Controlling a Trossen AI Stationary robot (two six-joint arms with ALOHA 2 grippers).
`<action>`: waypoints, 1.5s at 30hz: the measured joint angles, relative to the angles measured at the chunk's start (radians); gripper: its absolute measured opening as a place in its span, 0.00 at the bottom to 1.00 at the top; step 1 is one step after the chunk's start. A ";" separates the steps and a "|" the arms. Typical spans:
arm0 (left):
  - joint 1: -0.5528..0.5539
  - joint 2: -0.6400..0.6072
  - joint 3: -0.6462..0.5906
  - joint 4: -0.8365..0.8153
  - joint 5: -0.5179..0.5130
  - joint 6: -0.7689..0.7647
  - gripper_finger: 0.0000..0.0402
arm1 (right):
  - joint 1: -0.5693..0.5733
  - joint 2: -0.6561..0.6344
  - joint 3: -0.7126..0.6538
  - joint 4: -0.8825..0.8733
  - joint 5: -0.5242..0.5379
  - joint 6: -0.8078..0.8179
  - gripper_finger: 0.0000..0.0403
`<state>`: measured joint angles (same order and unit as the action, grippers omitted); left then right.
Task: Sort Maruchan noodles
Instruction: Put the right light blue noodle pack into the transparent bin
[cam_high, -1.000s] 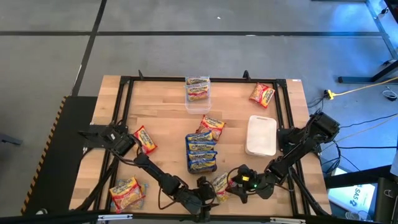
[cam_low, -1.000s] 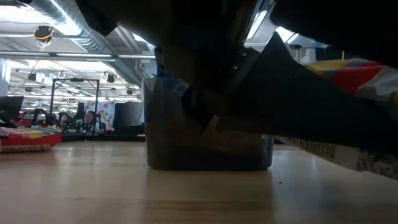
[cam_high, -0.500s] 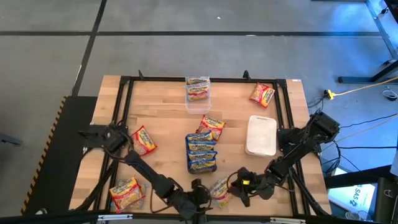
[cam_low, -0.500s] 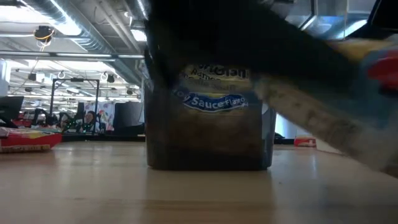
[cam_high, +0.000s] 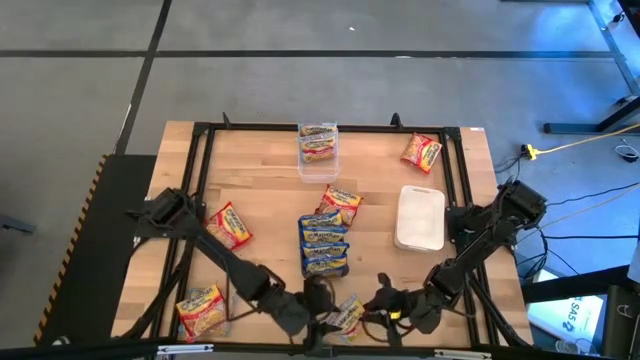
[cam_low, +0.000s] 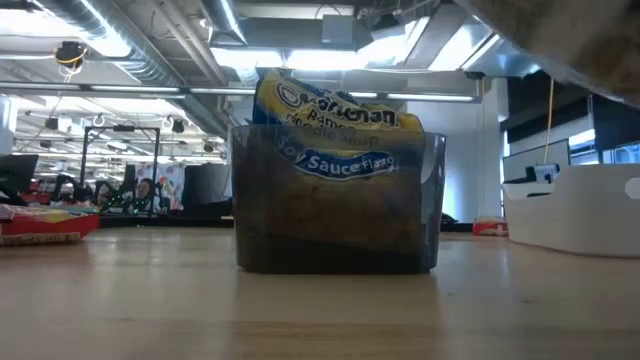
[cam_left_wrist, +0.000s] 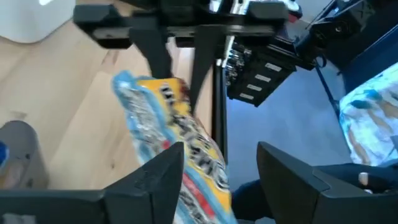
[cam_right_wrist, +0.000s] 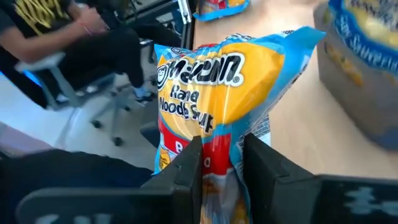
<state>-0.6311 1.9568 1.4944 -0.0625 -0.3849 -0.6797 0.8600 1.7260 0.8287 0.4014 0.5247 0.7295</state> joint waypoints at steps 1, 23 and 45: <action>0.011 -0.002 0.000 0.000 0.030 -0.015 0.51 | 0.000 0.000 0.016 -0.026 0.007 -0.015 0.18; 0.095 -0.002 0.000 -0.121 0.256 -0.261 0.69 | 0.034 0.000 0.080 -0.163 0.050 -0.023 0.18; 0.106 0.013 -0.001 -0.068 0.237 -0.226 0.55 | -0.032 0.000 0.169 -0.164 0.138 -0.184 0.18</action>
<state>-0.5247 1.9702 1.4937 -0.1302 -0.1481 -0.9058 0.8280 1.7260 0.9974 0.2379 0.6624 0.5453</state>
